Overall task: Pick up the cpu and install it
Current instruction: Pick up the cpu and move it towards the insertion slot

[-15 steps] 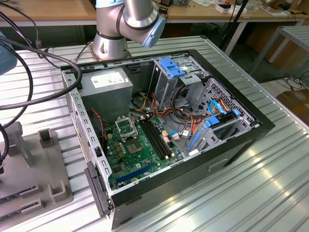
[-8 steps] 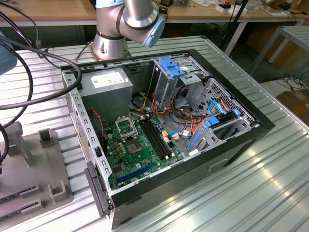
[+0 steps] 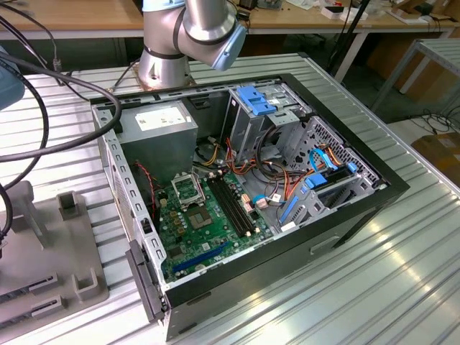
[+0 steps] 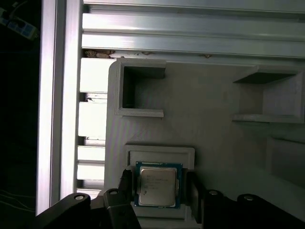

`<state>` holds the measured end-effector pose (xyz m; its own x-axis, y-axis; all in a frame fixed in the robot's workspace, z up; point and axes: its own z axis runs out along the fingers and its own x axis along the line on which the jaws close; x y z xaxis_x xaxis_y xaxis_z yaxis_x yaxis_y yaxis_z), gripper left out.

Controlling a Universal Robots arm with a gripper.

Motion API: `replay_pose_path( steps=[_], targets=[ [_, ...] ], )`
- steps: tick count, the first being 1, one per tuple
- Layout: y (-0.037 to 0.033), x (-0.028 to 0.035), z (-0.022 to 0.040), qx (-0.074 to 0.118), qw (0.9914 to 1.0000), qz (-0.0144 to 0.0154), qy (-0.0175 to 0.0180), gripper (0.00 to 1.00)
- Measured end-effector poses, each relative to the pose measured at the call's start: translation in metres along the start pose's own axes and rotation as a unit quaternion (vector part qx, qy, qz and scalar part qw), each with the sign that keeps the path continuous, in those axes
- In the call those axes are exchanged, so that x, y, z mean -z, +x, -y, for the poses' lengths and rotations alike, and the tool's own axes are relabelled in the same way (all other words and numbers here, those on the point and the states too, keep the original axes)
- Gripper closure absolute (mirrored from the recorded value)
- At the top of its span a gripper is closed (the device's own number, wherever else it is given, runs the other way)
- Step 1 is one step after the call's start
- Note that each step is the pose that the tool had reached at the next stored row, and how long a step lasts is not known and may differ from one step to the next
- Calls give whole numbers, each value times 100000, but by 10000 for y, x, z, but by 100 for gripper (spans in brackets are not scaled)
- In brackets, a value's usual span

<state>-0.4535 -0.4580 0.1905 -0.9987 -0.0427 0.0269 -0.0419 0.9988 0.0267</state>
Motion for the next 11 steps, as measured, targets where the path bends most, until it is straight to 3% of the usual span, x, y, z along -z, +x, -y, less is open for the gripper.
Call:
replay_pose_path(
  steps=[11],
  targets=[
    [18,1,-1,-6,100000,-5,4,43]
  ],
)
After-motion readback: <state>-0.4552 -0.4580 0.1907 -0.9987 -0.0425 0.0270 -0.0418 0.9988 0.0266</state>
